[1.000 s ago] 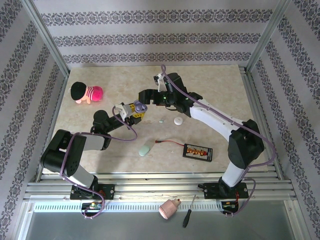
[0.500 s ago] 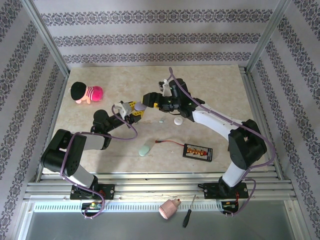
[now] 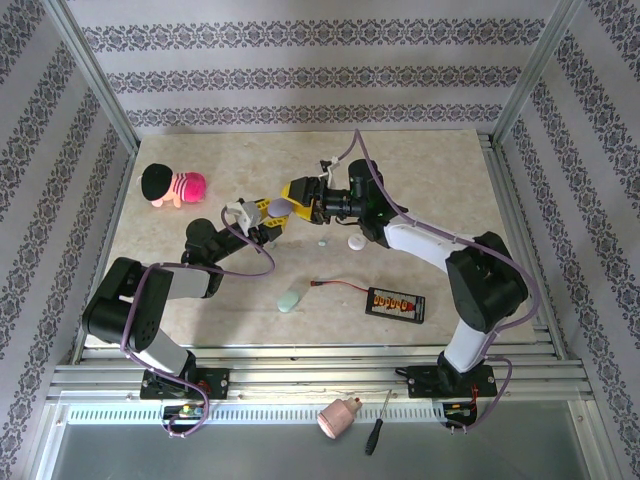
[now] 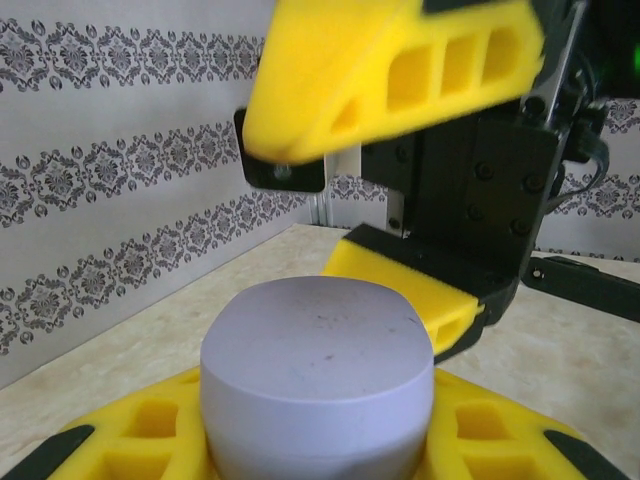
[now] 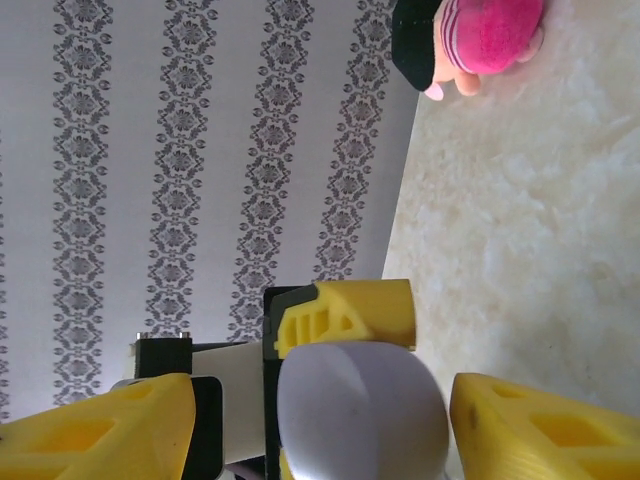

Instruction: Insert wireless bluetooth earbuds into charging case

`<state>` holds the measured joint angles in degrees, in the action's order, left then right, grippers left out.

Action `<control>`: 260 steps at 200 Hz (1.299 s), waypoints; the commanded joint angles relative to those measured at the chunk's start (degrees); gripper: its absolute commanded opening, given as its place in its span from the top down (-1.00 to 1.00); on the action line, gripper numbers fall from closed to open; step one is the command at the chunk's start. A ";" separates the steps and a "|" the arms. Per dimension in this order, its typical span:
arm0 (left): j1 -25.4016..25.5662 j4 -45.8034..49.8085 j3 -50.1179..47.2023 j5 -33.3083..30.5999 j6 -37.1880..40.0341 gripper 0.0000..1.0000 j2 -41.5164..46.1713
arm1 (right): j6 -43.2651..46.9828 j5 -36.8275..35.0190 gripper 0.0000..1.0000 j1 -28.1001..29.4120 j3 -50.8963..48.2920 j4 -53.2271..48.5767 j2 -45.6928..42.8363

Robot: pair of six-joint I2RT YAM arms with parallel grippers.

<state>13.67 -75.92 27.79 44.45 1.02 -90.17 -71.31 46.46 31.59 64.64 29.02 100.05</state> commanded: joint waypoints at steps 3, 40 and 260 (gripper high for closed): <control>1.32 -3.54 1.66 -0.43 -1.11 0.52 -0.86 | -5.13 3.66 -0.25 -0.08 -1.22 8.24 1.16; 1.51 -3.53 1.60 -0.58 -1.17 0.52 -1.06 | -4.90 3.34 0.12 -0.24 -2.02 7.99 0.95; 2.04 10.25 -0.34 0.36 4.06 -0.99 6.37 | 13.32 -8.22 0.58 -7.90 -2.49 -5.98 2.64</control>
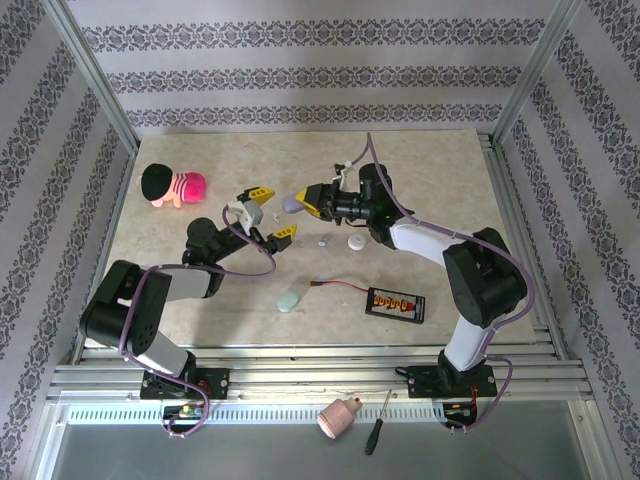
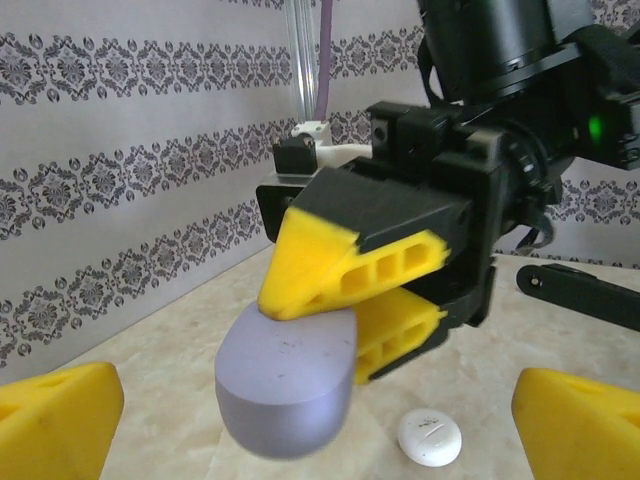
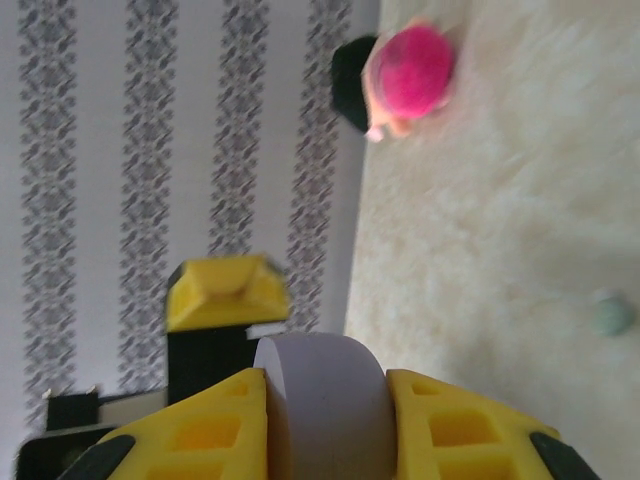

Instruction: Insert wireless bluetooth earbuds into charging case

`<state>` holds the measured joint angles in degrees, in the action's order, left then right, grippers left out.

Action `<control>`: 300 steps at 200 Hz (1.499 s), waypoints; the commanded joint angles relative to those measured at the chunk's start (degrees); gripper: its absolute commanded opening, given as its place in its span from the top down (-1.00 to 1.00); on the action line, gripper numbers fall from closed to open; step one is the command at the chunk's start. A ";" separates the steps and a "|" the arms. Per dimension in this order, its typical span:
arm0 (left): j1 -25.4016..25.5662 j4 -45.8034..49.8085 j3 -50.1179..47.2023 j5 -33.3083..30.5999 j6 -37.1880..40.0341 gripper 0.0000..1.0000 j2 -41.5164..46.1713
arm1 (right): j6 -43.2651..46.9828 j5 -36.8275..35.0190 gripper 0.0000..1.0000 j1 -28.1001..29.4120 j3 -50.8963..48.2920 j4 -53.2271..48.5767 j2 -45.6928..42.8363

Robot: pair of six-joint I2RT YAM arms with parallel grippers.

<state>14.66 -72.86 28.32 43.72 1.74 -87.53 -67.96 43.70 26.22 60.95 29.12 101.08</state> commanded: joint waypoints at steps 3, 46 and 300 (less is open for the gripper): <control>1.14 8.20 -0.89 0.81 3.97 -0.99 4.12 | 10.71 -6.04 0.58 -2.91 1.61 -6.89 2.11; 3.96 24.97 -1.25 -6.72 10.44 -0.99 10.39 | 25.61 -18.73 0.58 -4.68 11.54 -18.99 10.29; 34.37 50.30 -16.32 -43.43 -4.26 -0.84 22.80 | 45.07 -32.19 -0.55 -4.70 16.70 -29.05 9.25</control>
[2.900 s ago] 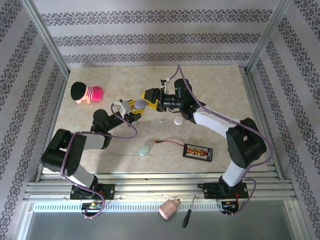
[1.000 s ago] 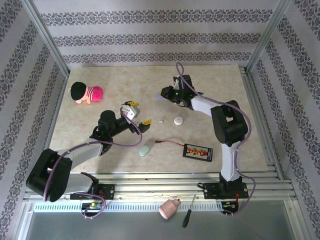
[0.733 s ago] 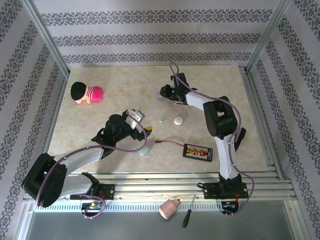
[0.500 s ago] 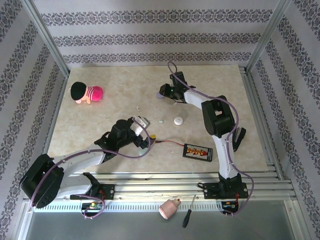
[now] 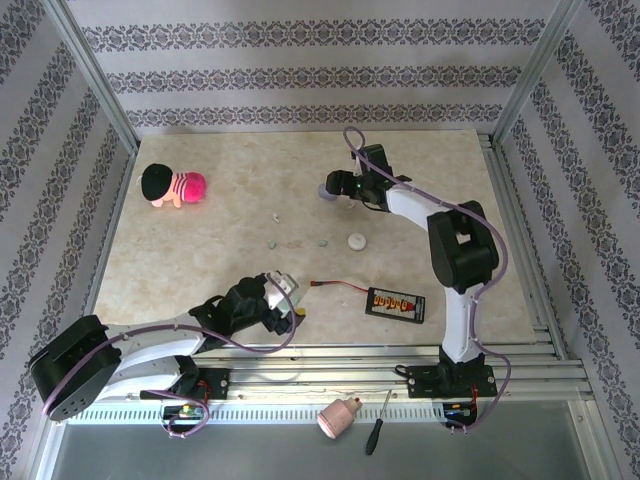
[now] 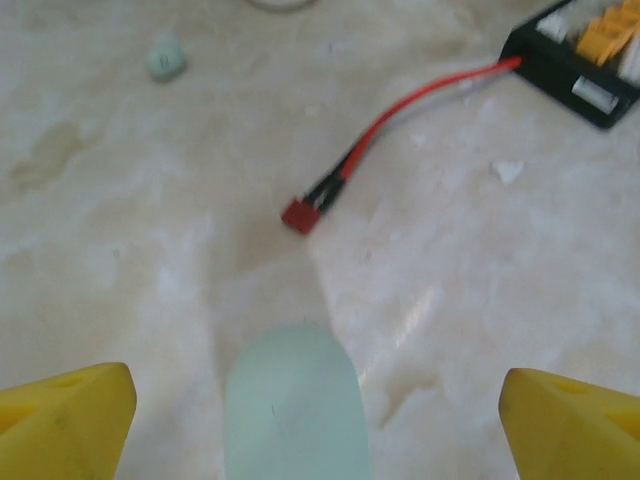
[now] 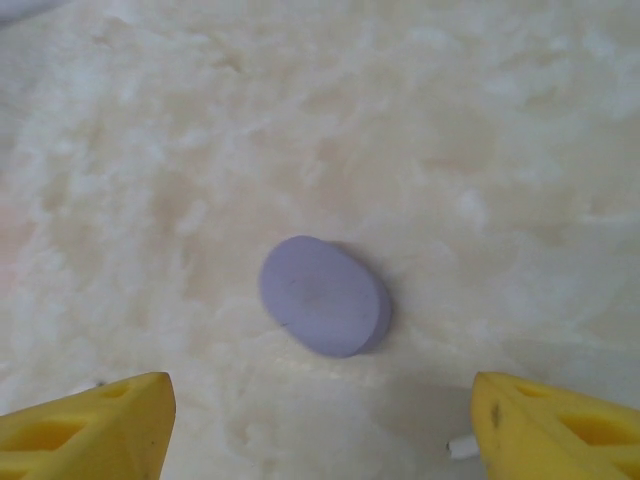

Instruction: Insert wireless bluetooth earbuds into charging case

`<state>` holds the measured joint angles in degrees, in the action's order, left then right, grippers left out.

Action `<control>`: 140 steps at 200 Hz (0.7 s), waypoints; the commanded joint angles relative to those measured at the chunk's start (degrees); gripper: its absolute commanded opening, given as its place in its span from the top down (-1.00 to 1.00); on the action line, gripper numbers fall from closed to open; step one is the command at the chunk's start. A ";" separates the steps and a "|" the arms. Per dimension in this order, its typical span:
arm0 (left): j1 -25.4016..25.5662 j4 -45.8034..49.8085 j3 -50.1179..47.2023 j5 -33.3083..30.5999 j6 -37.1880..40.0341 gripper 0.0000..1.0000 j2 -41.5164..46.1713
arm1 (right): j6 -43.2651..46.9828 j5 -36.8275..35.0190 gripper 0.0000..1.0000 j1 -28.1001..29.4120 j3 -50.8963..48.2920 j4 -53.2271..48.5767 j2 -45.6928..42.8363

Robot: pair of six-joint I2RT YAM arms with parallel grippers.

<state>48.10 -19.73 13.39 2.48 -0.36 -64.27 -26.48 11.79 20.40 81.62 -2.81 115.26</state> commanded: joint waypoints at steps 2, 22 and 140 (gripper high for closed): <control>0.94 -2.81 -1.43 -2.25 -2.18 -0.83 -0.53 | 3.68 -0.30 -0.55 1.19 -4.29 3.02 -5.28; 0.91 -4.00 -1.70 -3.46 -1.15 -0.82 -2.73 | 4.20 -0.51 -0.55 1.65 -6.77 3.51 -7.98; 0.95 -11.34 -0.37 -0.51 -1.32 0.09 -12.87 | 2.86 1.31 -0.54 1.92 -9.23 3.27 -11.42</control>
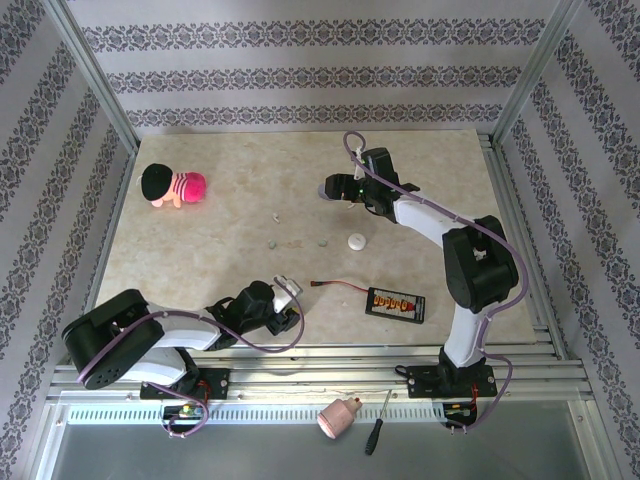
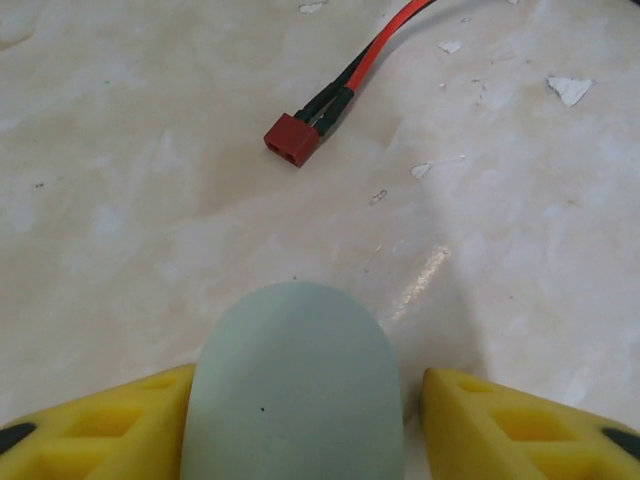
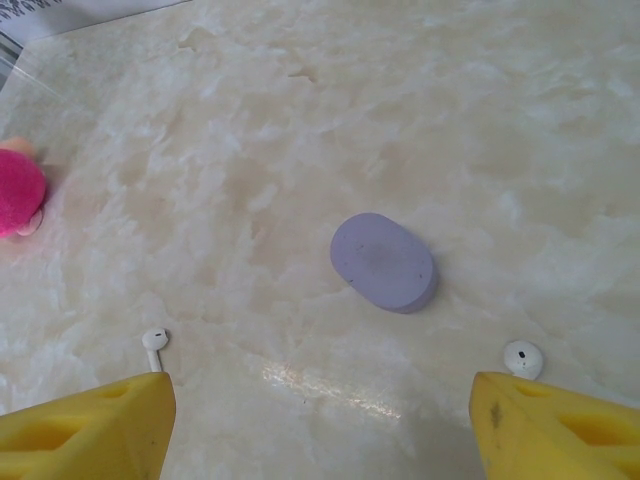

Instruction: Insert wireless bluetooth earbuds into charging case

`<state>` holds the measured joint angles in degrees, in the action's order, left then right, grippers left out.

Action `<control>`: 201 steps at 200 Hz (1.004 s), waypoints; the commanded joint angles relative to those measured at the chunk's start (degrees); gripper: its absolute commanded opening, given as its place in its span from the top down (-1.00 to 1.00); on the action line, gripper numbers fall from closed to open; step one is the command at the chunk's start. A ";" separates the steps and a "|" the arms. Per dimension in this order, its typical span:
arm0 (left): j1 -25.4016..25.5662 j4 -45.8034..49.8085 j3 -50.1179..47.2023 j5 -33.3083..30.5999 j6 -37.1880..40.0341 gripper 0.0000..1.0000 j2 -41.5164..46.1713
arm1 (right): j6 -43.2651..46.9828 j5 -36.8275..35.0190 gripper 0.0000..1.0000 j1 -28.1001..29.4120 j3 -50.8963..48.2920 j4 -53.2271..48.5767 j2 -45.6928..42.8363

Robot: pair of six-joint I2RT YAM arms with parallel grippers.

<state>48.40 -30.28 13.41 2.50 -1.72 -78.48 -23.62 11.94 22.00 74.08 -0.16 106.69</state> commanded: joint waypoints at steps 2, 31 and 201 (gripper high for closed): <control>0.64 -0.67 -0.36 -0.45 0.09 0.10 1.60 | -0.13 1.26 -0.54 0.33 -1.78 0.56 -3.00; 0.64 1.10 0.37 1.13 1.85 0.31 4.75 | -1.96 3.40 -0.53 0.33 -3.26 0.29 -5.65; -11.66 -3.38 17.01 26.87 18.49 0.28 1.50 | -25.84 47.64 -0.46 0.04 -25.84 7.97 -21.85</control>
<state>37.04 -30.09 27.64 23.00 13.43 -75.50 -45.63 54.43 20.84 49.50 3.01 86.83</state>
